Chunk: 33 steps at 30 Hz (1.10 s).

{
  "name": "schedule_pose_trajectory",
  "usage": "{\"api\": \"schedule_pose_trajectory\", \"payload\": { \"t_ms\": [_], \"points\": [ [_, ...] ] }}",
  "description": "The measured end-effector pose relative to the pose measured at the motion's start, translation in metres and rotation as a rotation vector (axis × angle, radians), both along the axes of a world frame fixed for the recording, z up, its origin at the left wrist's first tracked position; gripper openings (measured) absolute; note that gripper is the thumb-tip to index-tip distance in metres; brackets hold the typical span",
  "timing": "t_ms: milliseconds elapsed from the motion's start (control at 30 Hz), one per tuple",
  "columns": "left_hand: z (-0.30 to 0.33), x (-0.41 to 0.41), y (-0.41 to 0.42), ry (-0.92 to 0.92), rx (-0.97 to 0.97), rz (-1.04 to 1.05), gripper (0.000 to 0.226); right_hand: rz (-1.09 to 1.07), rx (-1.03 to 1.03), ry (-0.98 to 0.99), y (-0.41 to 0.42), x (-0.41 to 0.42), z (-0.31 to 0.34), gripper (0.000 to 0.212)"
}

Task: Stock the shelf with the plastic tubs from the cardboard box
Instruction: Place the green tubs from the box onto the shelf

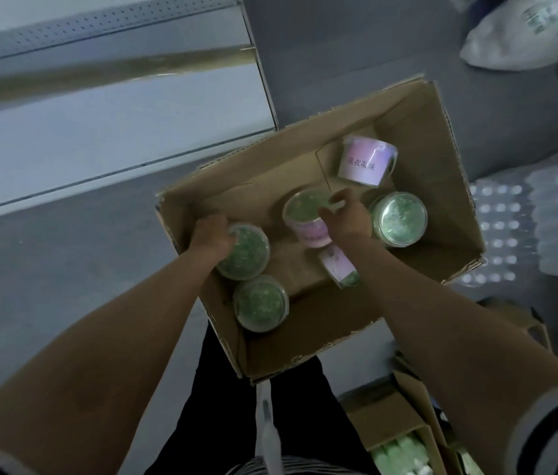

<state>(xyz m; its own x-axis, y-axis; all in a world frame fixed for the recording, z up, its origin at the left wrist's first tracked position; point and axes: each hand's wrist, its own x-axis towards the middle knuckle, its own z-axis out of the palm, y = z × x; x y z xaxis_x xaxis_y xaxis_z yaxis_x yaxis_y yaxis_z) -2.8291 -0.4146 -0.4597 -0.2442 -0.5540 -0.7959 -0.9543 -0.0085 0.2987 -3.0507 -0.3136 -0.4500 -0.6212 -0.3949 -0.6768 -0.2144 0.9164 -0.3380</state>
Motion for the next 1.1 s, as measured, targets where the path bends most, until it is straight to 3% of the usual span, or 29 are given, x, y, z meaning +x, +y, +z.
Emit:
{"api": "schedule_pose_trajectory", "payload": {
  "t_ms": [100,333,433,567,767,833,967,1100],
  "points": [
    [0.003,0.001,0.0,-0.001,-0.011,-0.007,0.025,-0.175,0.068,-0.048,-0.009,0.003,0.0,0.058],
    [0.026,-0.012,0.005,0.028,0.031,0.036,0.025,-0.322,0.233,-0.258,-0.013,0.002,0.009,0.037],
    [0.044,-0.015,0.012,0.1,-0.005,0.14,0.01,-0.375,0.148,-0.266,-0.009,0.002,0.026,0.028],
    [0.06,-0.006,0.013,0.172,0.077,0.541,0.029,-0.388,0.003,-0.298,-0.004,-0.003,0.058,0.041],
    [0.129,-0.003,0.021,0.464,0.155,0.958,0.027,-0.384,-0.269,-0.391,-0.002,-0.013,0.146,0.05],
    [0.155,0.0,0.022,0.535,0.112,1.012,0.023,-0.328,-0.334,-0.428,-0.003,-0.015,0.175,0.066],
    [0.212,0.011,0.019,0.64,0.035,1.077,0.025,-0.278,-0.444,-0.497,-0.003,-0.011,0.239,0.054],
    [0.272,0.026,0.017,0.813,-0.019,1.141,0.037,-0.26,-0.583,-0.567,-0.007,-0.004,0.292,0.063]
  ]
}}
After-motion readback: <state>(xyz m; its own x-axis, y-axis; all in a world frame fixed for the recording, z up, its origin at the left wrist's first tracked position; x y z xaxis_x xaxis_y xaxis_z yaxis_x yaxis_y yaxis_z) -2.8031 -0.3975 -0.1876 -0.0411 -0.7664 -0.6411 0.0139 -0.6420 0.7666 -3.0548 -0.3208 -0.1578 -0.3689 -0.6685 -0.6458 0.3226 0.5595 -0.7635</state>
